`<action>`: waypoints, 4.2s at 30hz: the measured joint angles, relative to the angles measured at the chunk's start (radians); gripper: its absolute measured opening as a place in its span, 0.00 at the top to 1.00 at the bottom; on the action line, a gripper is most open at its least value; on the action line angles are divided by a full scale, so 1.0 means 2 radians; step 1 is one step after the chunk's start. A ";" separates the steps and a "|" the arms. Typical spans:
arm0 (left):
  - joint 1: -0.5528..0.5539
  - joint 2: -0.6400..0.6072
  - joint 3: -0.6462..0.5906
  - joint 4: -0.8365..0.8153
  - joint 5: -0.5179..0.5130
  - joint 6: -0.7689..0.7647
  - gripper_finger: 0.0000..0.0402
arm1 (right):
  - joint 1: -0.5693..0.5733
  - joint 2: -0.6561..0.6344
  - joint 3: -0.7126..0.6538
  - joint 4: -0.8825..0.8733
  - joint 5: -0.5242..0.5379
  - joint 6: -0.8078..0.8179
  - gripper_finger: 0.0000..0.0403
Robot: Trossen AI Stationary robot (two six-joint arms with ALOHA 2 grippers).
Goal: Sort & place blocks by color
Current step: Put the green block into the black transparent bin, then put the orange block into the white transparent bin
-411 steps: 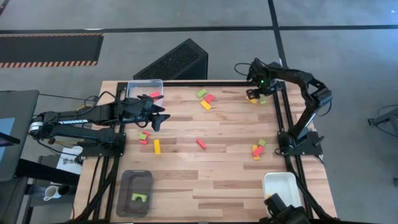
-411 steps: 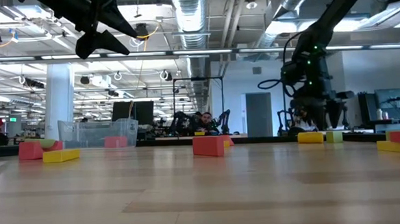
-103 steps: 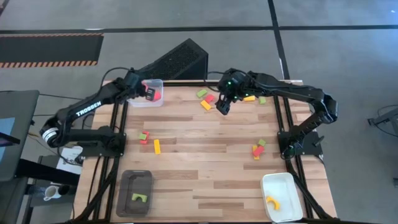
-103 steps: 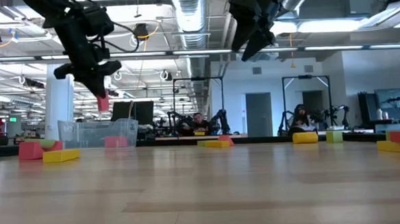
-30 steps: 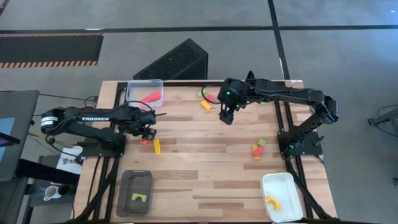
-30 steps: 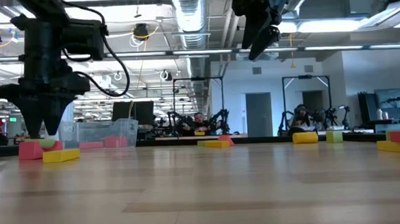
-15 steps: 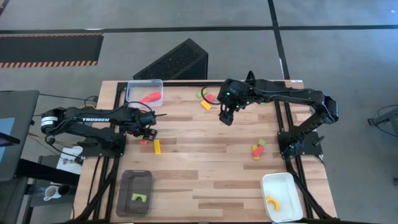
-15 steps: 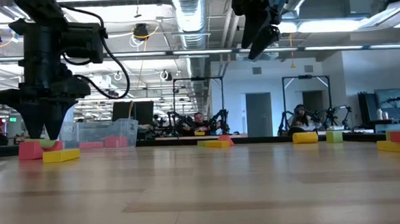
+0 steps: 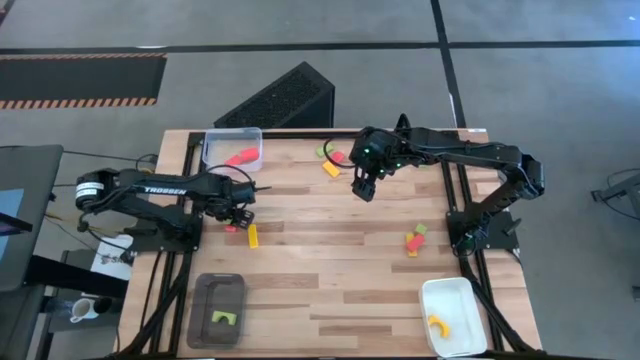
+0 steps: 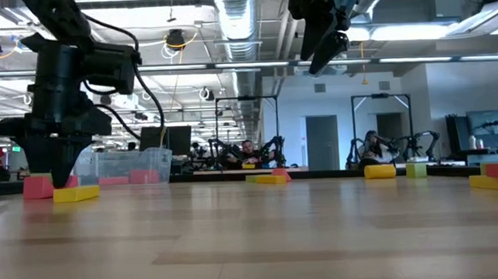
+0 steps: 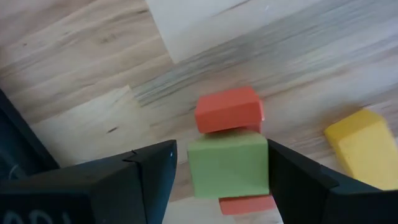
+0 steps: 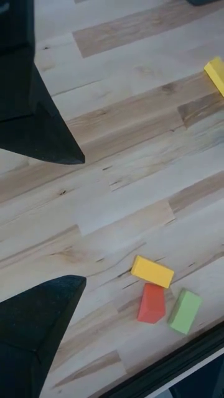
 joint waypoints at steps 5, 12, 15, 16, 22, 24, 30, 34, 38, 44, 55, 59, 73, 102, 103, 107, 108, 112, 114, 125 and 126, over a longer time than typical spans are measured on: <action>0.000 0.009 0.000 0.010 0.013 0.003 0.47 | 0.000 0.000 0.000 0.000 0.000 0.000 0.18; 0.000 0.009 0.000 0.009 0.019 0.006 0.56 | 0.000 0.000 0.000 0.000 0.001 -0.001 0.19; 0.000 0.009 0.000 0.008 0.019 0.007 0.64 | 0.000 0.000 0.000 0.000 0.001 -0.001 0.18; 0.000 0.008 0.001 0.007 0.020 0.008 0.67 | -0.001 0.000 0.000 0.000 0.001 -0.001 0.18; 0.000 0.009 0.025 -0.027 0.017 0.032 0.69 | -0.001 0.000 0.000 0.000 0.002 -0.003 0.19; 0.000 0.007 0.041 -0.046 0.017 0.048 0.68 | -0.001 0.000 0.000 -0.001 0.002 -0.005 0.19; -0.010 -0.027 0.095 -0.078 0.071 0.093 0.64 | -0.001 0.000 0.000 -0.001 0.002 -0.005 0.19; -0.032 -0.063 0.129 -0.078 0.144 0.107 0.67 | -0.001 0.000 0.000 -0.001 0.002 -0.005 0.19; -0.080 -0.101 0.143 -0.079 0.196 0.075 0.67 | -0.001 0.000 0.000 -0.001 0.002 -0.005 0.19; -0.205 -0.125 0.139 -0.080 0.235 -0.009 0.66 | -0.001 0.000 0.000 0.001 0.002 -0.006 0.19; -0.409 -0.060 0.139 0.041 0.268 -0.078 0.66 | -0.001 0.000 0.000 0.032 0.002 -0.014 0.19; -0.436 -0.015 0.139 0.064 0.263 -0.043 0.65 | -0.001 0.000 0.000 0.039 0.002 -0.014 0.19; -0.443 0.067 0.138 0.068 0.263 -0.003 0.45 | -0.001 0.000 0.000 0.025 0.002 -0.014 0.19; -0.219 -0.097 0.138 0.035 0.095 0.240 0.35 | 0.001 0.000 -0.003 -0.134 -0.001 0.115 0.19; -0.203 -0.097 0.138 0.040 0.089 0.259 0.35 | 0.003 -0.001 -0.010 -0.153 0.001 0.130 0.19; -0.143 -0.096 0.138 0.075 0.065 0.328 0.35 | 0.006 -0.008 -0.059 -0.209 0.000 0.173 0.19; -0.127 -0.096 0.138 0.084 0.065 0.342 0.35 | 0.007 -0.011 -0.074 -0.219 -0.001 0.184 0.19; -0.071 -0.096 0.138 0.106 0.079 0.391 0.35 | 0.013 -0.017 -0.142 -0.233 -0.018 0.239 0.19; -0.047 -0.096 0.138 0.108 0.095 0.410 0.35 | 0.022 -0.027 -0.170 -0.232 -0.030 0.274 0.19; 0.019 -0.096 0.138 0.115 0.141 0.464 0.35 | 0.065 -0.161 -0.331 -0.120 -0.086 0.466 0.19; 0.022 -0.096 0.138 0.116 0.145 0.466 0.35 | 0.069 -0.171 -0.341 -0.101 -0.092 0.487 0.19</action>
